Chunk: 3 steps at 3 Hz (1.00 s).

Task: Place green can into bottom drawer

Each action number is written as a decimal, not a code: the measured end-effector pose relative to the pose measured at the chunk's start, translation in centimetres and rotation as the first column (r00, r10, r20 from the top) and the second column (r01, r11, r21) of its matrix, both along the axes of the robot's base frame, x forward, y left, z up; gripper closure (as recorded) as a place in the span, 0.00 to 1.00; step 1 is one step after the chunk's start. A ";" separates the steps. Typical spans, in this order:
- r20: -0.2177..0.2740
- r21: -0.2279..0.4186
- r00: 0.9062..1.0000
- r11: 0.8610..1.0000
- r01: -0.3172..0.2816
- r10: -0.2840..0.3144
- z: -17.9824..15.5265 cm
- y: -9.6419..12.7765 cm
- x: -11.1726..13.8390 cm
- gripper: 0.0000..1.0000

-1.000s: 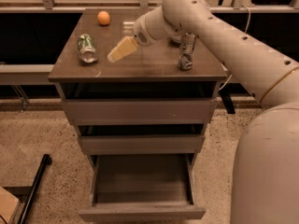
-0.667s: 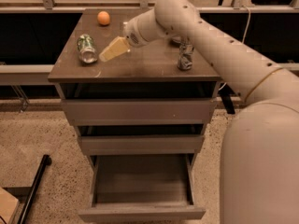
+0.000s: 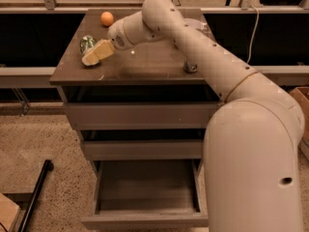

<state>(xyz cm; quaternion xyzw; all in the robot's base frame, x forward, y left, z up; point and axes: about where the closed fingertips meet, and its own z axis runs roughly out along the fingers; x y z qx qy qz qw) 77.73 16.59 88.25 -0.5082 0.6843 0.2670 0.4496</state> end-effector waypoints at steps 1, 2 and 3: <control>-0.020 0.027 0.999 0.998 -0.050 0.050 -0.8 2.7 0.3 0.00; -0.033 0.042 0.996 0.996 -0.079 0.081 -1.7 4.8 1.0 0.00; -0.048 0.052 0.995 0.995 -0.082 0.085 -2.6 5.9 1.8 0.00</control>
Offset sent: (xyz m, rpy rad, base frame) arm 0.0243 0.0673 -0.0224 0.0614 0.0436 0.1075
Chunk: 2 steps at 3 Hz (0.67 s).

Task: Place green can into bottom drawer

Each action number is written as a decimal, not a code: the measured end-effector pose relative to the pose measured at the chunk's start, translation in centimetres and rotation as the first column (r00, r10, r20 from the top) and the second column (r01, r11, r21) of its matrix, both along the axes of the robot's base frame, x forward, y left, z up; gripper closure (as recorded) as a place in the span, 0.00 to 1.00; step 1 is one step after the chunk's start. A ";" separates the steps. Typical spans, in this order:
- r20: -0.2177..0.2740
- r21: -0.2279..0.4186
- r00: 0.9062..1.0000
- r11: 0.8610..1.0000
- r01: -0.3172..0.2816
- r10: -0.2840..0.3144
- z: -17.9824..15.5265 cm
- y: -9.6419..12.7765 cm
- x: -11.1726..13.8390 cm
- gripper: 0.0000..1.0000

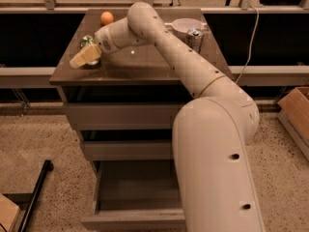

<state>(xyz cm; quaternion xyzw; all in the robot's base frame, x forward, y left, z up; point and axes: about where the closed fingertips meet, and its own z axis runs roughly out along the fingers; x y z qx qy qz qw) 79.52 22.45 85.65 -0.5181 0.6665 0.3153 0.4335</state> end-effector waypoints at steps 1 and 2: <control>-0.016 0.007 1.000 1.000 0.003 -0.003 -0.8 0.7 0.7 0.00; -0.034 0.008 0.999 1.000 0.017 -0.017 -1.5 0.9 1.4 0.26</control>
Offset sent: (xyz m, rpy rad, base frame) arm 0.0234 0.0050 -0.0154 0.0135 0.0442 -0.0349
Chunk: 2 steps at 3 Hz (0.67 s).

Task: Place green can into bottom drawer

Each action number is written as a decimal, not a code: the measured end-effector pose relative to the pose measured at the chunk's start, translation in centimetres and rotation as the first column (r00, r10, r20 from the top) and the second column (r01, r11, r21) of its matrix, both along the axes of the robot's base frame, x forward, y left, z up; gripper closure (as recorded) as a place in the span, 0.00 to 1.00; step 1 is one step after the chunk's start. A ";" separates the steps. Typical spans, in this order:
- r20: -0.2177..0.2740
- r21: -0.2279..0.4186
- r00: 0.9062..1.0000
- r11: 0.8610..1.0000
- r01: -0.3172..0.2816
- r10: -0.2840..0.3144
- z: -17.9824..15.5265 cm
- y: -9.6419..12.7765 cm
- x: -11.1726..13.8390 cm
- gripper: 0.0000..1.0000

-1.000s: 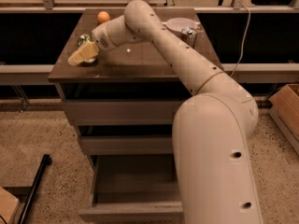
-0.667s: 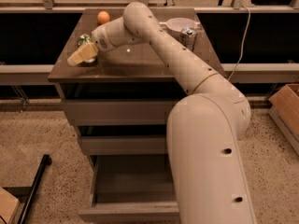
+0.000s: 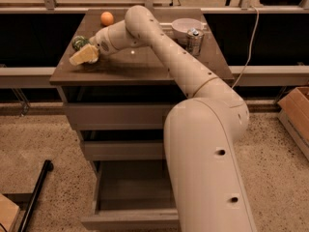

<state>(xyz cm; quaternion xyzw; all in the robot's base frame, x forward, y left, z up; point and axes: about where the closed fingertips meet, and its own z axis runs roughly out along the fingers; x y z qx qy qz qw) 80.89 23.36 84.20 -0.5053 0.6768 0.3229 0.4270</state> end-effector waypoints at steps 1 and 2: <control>-0.003 -0.004 1.000 1.000 0.012 -0.012 -0.2 -0.1 0.3 0.50; 0.010 -0.007 1.000 1.000 0.023 -0.023 0.2 -0.5 0.3 0.74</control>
Offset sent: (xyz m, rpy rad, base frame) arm 0.0050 -0.0159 0.0113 -0.0088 -0.0316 -0.0474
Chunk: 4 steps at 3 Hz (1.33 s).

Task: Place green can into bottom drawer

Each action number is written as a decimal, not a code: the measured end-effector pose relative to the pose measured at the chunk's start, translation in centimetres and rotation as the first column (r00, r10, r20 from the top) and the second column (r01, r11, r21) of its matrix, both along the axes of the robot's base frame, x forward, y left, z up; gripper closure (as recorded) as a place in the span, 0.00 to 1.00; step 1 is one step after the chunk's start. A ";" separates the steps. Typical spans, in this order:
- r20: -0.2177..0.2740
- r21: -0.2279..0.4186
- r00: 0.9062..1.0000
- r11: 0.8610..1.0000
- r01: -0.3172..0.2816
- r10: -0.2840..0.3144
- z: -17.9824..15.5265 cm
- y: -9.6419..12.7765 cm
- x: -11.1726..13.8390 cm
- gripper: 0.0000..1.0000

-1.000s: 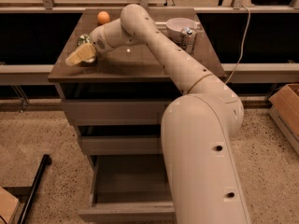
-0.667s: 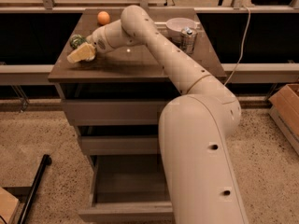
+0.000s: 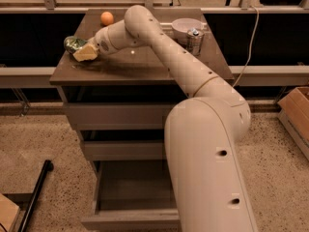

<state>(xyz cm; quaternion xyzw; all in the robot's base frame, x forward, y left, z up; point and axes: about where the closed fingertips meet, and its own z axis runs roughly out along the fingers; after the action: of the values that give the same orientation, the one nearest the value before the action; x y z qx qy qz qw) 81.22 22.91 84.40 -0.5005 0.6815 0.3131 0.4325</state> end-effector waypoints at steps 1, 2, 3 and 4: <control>0.055 -0.025 0.998 0.999 0.021 -0.019 1.6 -2.1 -0.2 1.00; 0.119 -0.084 0.993 0.996 0.033 -0.023 3.8 -4.9 -1.2 1.00; 0.208 -0.193 0.977 0.981 -0.006 0.047 6.6 -9.8 -4.1 1.00; 0.244 -0.287 0.959 0.955 -0.068 0.142 7.7 -12.7 -7.0 1.00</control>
Offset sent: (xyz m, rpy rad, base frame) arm -0.0220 -0.0870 0.0683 -0.1501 -0.1947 -0.0489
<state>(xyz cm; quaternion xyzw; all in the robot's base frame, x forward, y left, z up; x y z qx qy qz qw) 74.20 10.20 92.14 -0.6286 0.6275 0.1689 0.4273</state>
